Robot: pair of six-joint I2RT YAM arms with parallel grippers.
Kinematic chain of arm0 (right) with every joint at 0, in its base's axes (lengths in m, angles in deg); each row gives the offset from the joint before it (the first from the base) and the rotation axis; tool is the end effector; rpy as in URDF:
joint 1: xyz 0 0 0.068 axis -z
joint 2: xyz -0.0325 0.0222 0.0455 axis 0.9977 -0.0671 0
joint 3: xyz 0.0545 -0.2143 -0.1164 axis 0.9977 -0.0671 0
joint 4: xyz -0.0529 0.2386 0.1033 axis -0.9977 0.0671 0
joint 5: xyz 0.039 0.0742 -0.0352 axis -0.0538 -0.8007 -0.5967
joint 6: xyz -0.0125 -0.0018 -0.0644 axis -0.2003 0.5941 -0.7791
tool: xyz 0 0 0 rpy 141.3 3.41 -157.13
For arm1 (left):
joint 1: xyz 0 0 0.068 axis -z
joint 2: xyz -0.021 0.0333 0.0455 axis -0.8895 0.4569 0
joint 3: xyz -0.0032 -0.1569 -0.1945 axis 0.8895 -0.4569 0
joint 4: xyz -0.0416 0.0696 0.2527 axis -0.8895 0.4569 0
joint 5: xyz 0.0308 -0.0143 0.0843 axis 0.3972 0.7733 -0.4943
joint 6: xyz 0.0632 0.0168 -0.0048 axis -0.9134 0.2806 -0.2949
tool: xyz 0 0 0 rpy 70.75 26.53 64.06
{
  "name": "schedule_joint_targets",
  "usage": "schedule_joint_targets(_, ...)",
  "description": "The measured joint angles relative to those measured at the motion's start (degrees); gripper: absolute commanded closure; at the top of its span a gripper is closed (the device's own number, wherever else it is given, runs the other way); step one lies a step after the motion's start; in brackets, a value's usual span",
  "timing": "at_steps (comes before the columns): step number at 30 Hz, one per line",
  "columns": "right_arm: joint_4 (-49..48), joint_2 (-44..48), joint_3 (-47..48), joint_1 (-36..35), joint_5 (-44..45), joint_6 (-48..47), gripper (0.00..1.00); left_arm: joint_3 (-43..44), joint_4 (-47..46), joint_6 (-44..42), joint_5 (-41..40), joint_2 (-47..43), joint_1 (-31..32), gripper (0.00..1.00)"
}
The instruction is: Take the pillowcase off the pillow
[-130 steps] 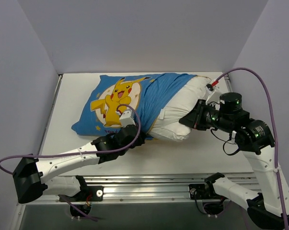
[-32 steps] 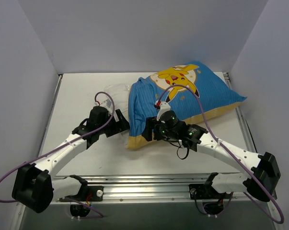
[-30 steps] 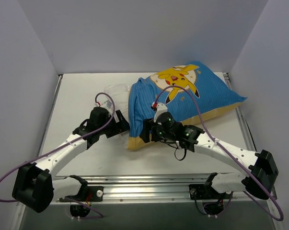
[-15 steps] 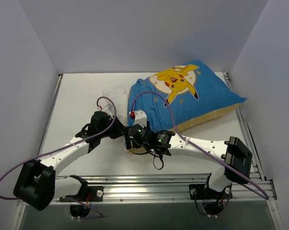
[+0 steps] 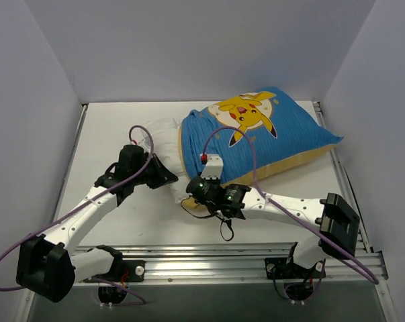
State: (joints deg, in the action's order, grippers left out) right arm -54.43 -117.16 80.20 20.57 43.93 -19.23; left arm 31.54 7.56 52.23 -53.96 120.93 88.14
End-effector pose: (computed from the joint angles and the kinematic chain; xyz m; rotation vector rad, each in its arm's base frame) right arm 0.1715 0.3152 0.2256 -0.0472 2.1607 0.5950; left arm 0.2451 -0.1320 0.2207 -0.3192 2.3573 -0.9901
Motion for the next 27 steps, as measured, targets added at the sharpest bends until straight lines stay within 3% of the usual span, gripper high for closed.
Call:
schedule_joint_targets(2,0.5,3.0,-2.2,1.7,0.7,1.7,1.00,3.0,3.5,0.0,2.1,0.0,-2.0,0.98)
schedule_joint_targets(8,1.5,15.1,-10.1,16.6,-4.0,5.1,1.00,11.0,10.6,1.8,9.0,-0.1,-8.1,0.98)
schedule_joint_targets(14,3.4,26.1,-15.1,37.6,-11.6,2.2,1.00,18.1,15.4,1.8,16.4,-0.5,-10.9,0.98)
schedule_joint_targets(18,3.9,28.2,-15.8,49.2,-22.2,-0.9,1.00,18.4,18.9,0.7,20.3,-1.7,-12.3,0.98)
schedule_joint_targets(21,5.1,28.3,-15.8,52.9,-29.0,-3.9,1.00,15.7,20.9,-0.9,20.6,-4.2,-12.5,0.98)
schedule_joint_targets(24,6.1,28.3,-15.8,53.7,-34.9,-8.4,0.88,8.7,22.5,-2.1,19.9,-8.6,-13.3,0.97)
schedule_joint_targets(25,6.4,28.3,-15.8,53.9,-36.8,-9.9,0.80,6.5,23.3,-2.4,19.6,-10.0,-13.6,0.70)
schedule_joint_targets(26,6.7,28.4,-15.8,53.9,-38.2,-11.3,0.62,4.7,24.5,-3.1,19.0,-11.1,-13.7,0.48)
schedule_joint_targets(27,7.5,28.6,-15.7,53.9,-39.4,-13.0,0.54,3.6,25.9,-3.7,18.3,-12.0,-13.9,0.30)
